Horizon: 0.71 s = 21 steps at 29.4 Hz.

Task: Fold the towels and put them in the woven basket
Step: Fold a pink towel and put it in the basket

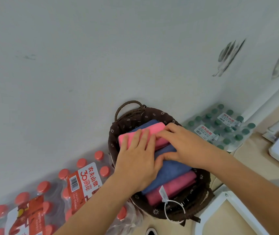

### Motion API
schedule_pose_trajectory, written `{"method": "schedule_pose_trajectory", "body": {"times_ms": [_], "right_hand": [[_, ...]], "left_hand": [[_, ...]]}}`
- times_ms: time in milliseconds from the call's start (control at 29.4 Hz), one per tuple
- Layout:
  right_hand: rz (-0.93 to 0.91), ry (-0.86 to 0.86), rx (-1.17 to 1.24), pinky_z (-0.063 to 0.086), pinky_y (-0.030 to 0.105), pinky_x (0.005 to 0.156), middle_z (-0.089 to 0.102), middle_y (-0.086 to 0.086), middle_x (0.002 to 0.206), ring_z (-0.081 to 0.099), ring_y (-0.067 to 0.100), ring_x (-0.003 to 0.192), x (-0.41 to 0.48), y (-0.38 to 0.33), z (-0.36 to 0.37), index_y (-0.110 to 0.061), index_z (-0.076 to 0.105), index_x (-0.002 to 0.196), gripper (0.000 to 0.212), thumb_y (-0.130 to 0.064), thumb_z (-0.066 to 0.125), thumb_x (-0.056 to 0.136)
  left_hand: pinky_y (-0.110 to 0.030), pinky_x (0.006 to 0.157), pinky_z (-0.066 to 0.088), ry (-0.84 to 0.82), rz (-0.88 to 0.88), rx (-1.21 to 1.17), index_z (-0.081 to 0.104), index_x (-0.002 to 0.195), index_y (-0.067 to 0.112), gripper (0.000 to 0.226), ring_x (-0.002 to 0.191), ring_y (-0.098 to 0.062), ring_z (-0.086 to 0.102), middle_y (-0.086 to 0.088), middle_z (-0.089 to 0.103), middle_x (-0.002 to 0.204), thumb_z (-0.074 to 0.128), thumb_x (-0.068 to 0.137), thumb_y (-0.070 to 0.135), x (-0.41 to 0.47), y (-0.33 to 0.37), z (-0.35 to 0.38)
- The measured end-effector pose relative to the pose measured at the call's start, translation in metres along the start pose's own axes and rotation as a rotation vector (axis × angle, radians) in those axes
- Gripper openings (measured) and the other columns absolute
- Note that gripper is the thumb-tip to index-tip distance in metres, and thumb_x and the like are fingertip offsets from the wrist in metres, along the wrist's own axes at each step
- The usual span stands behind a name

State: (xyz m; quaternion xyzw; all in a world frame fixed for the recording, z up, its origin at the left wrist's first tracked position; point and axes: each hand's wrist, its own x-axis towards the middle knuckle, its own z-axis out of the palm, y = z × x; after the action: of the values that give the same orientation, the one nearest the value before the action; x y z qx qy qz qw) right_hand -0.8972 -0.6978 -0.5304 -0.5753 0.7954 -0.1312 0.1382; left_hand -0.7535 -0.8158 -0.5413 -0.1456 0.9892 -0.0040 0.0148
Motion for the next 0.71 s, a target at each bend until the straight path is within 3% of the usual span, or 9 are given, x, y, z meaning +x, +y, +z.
{"method": "schedule_pose_trajectory", "body": {"times_ms": [102, 204, 340, 442, 612, 714], "right_hand": [[0.064, -0.011, 0.202, 0.045, 0.025, 0.088, 0.048, -0.003, 0.113, 0.052, 0.01, 0.1, -0.002, 0.004, -0.007, -0.026, 0.052, 0.127, 0.05, -0.024, 0.07, 0.081], [0.119, 0.132, 0.321, 0.048, 0.016, 0.077, 0.057, -0.001, 0.106, 0.057, 0.005, 0.09, -0.005, 0.009, -0.013, -0.023, 0.061, 0.117, 0.037, -0.01, 0.067, 0.082], [0.167, 0.204, 0.307, 0.038, 0.009, 0.071, 0.059, -0.007, 0.102, 0.056, 0.002, 0.088, -0.01, 0.016, -0.013, -0.027, 0.064, 0.11, 0.027, -0.021, 0.068, 0.084], [0.146, 0.18, 0.249, 0.04, 0.015, 0.075, 0.058, -0.007, 0.105, 0.055, 0.005, 0.09, -0.01, 0.013, -0.01, -0.027, 0.064, 0.111, 0.028, -0.026, 0.068, 0.084], [0.143, 0.22, 0.225, 0.04, 0.021, 0.079, 0.058, -0.005, 0.105, 0.054, 0.008, 0.093, -0.01, 0.009, -0.013, -0.025, 0.064, 0.113, 0.028, -0.034, 0.066, 0.086], [0.157, 0.231, 0.239, 0.043, 0.023, 0.081, 0.059, -0.006, 0.103, 0.054, 0.007, 0.092, -0.012, 0.01, -0.013, -0.027, 0.064, 0.111, 0.027, -0.037, 0.064, 0.086]], "left_hand": [[-0.056, 0.105, 0.033, -0.048, 0.016, 0.007, 0.045, 0.141, 0.012, 0.066, 0.134, -0.03, 0.042, -0.01, 0.047, 0.145, 0.025, 0.092, 0.052, -0.003, 0.002, 0.014], [-0.054, 0.104, 0.038, -0.018, 0.037, -0.045, 0.052, 0.136, 0.015, 0.061, 0.131, -0.028, 0.047, -0.009, 0.051, 0.141, 0.029, 0.09, 0.047, 0.0, 0.0, 0.012], [-0.037, 0.108, 0.036, 0.11, 0.04, -0.239, 0.056, 0.131, 0.017, 0.053, 0.125, -0.021, 0.051, -0.003, 0.057, 0.134, 0.035, 0.089, 0.04, -0.001, -0.005, -0.002], [-0.021, 0.096, 0.033, 0.234, -0.018, -0.405, 0.063, 0.121, 0.016, 0.038, 0.111, -0.018, 0.057, 0.0, 0.065, 0.121, 0.044, 0.089, 0.026, 0.0, -0.012, -0.007], [-0.014, 0.091, 0.03, 0.354, -0.138, -0.462, 0.067, 0.111, 0.021, 0.026, 0.107, -0.015, 0.055, 0.007, 0.066, 0.115, 0.053, 0.088, 0.019, 0.01, -0.031, -0.011], [-0.014, 0.093, 0.029, 0.314, -0.197, -0.514, 0.063, 0.12, 0.022, 0.033, 0.113, -0.015, 0.053, 0.007, 0.063, 0.122, 0.06, 0.087, 0.018, 0.013, -0.039, -0.016]]}}
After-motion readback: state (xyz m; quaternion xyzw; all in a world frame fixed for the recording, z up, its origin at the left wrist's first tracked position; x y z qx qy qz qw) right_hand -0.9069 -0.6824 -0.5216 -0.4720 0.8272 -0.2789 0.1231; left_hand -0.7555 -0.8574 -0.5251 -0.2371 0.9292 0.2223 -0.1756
